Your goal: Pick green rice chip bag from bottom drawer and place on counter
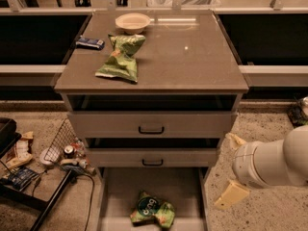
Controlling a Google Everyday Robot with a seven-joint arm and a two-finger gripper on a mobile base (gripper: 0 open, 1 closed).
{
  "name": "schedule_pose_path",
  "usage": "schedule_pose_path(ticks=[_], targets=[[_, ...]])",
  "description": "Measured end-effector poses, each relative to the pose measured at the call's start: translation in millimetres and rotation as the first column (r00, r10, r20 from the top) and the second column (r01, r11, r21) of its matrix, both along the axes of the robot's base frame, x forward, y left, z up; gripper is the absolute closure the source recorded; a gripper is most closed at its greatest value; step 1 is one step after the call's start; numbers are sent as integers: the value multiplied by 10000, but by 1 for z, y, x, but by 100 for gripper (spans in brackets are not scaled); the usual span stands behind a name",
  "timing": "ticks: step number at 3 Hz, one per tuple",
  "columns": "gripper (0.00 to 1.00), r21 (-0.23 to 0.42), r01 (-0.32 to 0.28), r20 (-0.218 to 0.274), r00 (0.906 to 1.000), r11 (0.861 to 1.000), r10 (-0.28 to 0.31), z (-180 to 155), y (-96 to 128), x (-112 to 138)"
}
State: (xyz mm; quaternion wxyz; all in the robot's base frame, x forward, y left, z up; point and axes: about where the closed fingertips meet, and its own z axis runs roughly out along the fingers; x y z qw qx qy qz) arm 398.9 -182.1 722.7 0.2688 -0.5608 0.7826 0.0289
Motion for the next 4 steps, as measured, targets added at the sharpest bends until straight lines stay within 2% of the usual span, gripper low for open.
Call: schedule_pose_path(ticks=[1, 2, 3, 4], targets=[[0, -218, 74, -154, 9999, 9997, -78, -15, 16, 3], [0, 550, 157, -320, 9994, 9984, -140, -61, 59, 9], [0, 1674, -683, -137, 9973, 9835, 716, -110, 108, 31], [0, 2497, -1425, -69, 9888, 9578, 1489, -161, 146, 56]])
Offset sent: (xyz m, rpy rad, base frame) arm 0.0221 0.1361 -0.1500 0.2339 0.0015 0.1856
